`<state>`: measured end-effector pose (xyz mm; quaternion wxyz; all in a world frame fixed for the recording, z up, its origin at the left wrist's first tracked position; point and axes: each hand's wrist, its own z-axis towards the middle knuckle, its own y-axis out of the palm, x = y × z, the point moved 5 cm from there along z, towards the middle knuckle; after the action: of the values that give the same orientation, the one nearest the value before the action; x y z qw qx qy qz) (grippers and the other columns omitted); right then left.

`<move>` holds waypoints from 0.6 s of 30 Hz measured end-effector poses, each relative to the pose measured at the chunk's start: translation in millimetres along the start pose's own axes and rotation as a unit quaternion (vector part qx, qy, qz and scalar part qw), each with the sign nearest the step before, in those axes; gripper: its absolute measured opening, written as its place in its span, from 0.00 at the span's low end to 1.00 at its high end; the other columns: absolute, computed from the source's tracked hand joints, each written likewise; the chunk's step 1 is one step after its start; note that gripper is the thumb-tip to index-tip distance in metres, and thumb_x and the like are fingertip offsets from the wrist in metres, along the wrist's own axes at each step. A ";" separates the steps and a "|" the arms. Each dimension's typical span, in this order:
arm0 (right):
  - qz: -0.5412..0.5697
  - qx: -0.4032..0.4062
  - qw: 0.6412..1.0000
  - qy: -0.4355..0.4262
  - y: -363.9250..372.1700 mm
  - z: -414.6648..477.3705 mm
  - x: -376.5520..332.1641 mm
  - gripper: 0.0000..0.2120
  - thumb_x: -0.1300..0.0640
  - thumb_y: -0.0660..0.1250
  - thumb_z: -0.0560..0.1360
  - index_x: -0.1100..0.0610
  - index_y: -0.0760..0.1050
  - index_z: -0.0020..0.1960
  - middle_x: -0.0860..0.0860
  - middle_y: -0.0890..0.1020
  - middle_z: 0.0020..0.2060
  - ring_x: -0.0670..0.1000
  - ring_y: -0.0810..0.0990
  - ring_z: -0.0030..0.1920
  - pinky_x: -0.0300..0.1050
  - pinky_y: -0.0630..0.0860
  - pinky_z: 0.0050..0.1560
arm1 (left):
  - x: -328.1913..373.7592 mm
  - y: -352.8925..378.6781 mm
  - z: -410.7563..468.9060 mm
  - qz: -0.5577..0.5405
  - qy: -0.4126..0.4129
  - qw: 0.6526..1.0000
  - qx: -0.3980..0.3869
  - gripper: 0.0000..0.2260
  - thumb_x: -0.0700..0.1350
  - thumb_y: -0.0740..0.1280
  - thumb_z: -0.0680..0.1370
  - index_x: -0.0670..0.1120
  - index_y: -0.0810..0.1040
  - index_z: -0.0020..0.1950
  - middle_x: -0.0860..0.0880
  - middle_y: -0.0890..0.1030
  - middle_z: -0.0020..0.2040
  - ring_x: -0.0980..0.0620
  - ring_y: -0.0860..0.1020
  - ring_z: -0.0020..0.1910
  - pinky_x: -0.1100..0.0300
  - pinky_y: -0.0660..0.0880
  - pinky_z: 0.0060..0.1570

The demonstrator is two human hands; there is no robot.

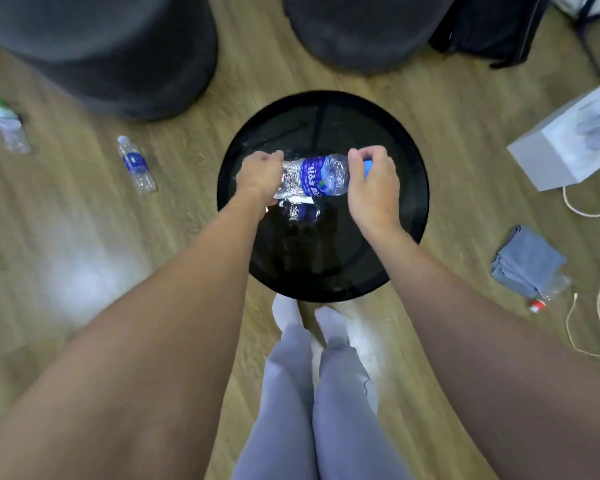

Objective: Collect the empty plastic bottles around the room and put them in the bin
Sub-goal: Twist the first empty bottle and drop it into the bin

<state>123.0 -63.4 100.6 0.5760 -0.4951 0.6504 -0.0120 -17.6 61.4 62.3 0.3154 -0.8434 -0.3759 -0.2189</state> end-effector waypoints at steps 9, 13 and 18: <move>0.104 0.024 0.967 -0.232 -93.2 -87.3 -190.3 0.07 0.50 0.60 0.81 0.53 0.70 0.50 0.51 0.77 0.50 0.42 0.73 0.44 0.32 0.69 0.45 | 100.6 -134.2 -151.7 -0.135 0.135 0.962 0.198 0.12 0.57 0.61 0.76 0.49 0.73 0.41 0.50 0.78 0.42 0.45 0.79 0.49 0.45 0.77 0.58; 0.152 -0.005 0.941 -0.302 -129.4 -150.1 -260.1 0.07 0.49 0.59 0.82 0.52 0.70 0.51 0.51 0.76 0.50 0.44 0.74 0.46 0.40 0.71 0.49 | 130.0 -202.5 -252.7 -0.209 0.200 0.914 0.285 0.14 0.56 0.64 0.75 0.49 0.71 0.33 0.51 0.76 0.35 0.47 0.75 0.42 0.54 0.72 0.47; 0.227 -0.048 0.896 -0.378 -162.1 -238.2 -348.7 0.09 0.49 0.57 0.83 0.54 0.71 0.50 0.51 0.79 0.47 0.50 0.75 0.47 0.40 0.65 0.46 | 140.1 -294.0 -379.2 -0.248 0.272 0.838 0.403 0.15 0.56 0.63 0.69 0.45 0.77 0.34 0.44 0.80 0.36 0.45 0.77 0.39 0.48 0.77 0.48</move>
<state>-9.8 -48.7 532.8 0.7410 -0.3281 0.4786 0.3380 -207.6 19.1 522.7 0.6522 -0.4265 -0.5269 -0.3394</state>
